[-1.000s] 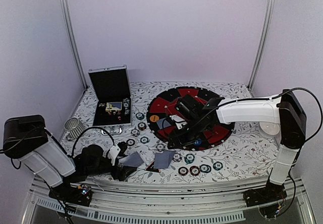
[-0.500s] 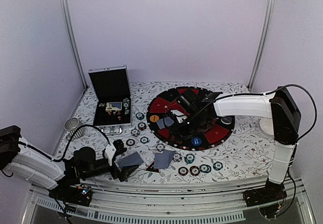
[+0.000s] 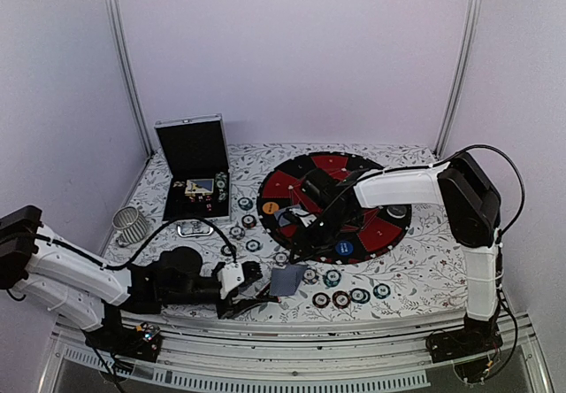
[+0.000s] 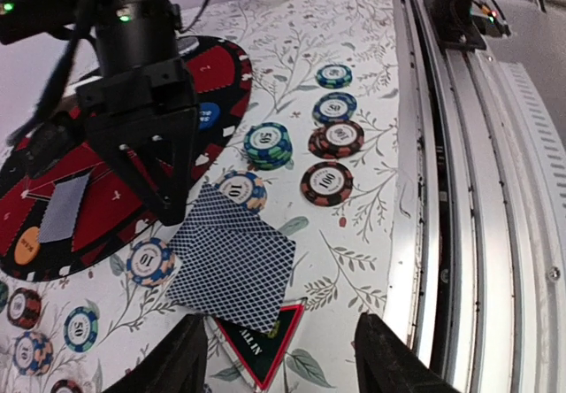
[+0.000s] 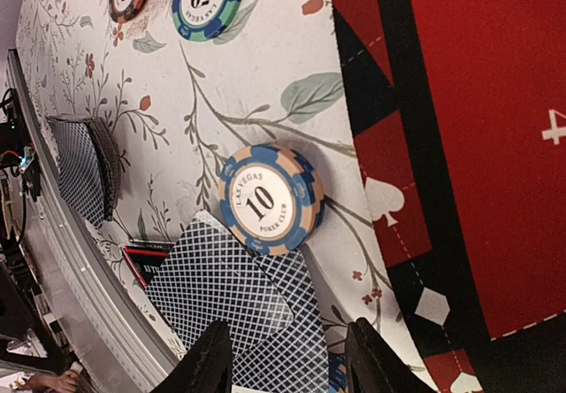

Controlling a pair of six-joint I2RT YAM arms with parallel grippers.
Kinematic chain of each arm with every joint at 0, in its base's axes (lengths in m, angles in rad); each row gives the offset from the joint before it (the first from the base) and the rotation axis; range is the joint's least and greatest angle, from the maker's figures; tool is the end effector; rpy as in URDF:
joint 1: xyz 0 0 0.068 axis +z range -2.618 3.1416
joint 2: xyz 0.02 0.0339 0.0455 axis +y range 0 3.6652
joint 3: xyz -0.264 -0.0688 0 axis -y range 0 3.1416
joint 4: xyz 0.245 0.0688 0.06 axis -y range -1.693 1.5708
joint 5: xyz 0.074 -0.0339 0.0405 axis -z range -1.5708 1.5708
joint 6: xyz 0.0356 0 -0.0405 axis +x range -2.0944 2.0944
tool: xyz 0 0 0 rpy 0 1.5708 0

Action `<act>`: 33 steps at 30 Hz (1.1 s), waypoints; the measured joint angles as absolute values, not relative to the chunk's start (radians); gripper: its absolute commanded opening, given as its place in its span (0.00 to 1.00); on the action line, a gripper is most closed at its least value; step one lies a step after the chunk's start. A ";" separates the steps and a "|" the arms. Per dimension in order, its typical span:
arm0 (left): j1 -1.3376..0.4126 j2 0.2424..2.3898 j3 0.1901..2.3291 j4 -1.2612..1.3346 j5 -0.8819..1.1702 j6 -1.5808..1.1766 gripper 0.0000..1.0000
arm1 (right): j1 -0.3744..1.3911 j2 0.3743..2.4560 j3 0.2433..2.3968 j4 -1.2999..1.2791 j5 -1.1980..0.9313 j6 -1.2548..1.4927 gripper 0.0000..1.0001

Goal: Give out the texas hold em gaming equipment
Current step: Pick up the poker card from the center of the board.

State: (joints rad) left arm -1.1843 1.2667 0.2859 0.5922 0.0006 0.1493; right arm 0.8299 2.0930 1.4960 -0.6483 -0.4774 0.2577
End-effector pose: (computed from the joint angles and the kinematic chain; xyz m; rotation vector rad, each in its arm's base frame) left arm 0.0861 -0.2117 0.1537 1.2509 1.5887 -0.6719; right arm 0.2726 0.3223 0.1541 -0.9570 2.8306 0.8754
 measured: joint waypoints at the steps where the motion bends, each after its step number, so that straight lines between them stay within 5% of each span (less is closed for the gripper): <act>1: -1.188 1.300 0.302 0.580 0.010 0.165 0.54 | 0.830 2.099 1.499 -0.648 -0.485 0.253 0.46; 15: -1.193 1.602 0.414 0.572 -0.061 0.332 0.44 | 0.828 2.121 1.499 -0.667 -0.538 0.223 0.45; 33: -1.193 1.694 0.432 0.671 -0.143 0.382 0.36 | 0.823 2.175 1.501 -0.592 -0.716 0.231 0.30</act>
State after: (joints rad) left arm -1.1927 1.6943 0.4320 0.6708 -0.1429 0.3820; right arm 0.8234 2.1746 1.5005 -0.5919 -0.7162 0.2306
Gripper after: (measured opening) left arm 0.369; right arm 0.339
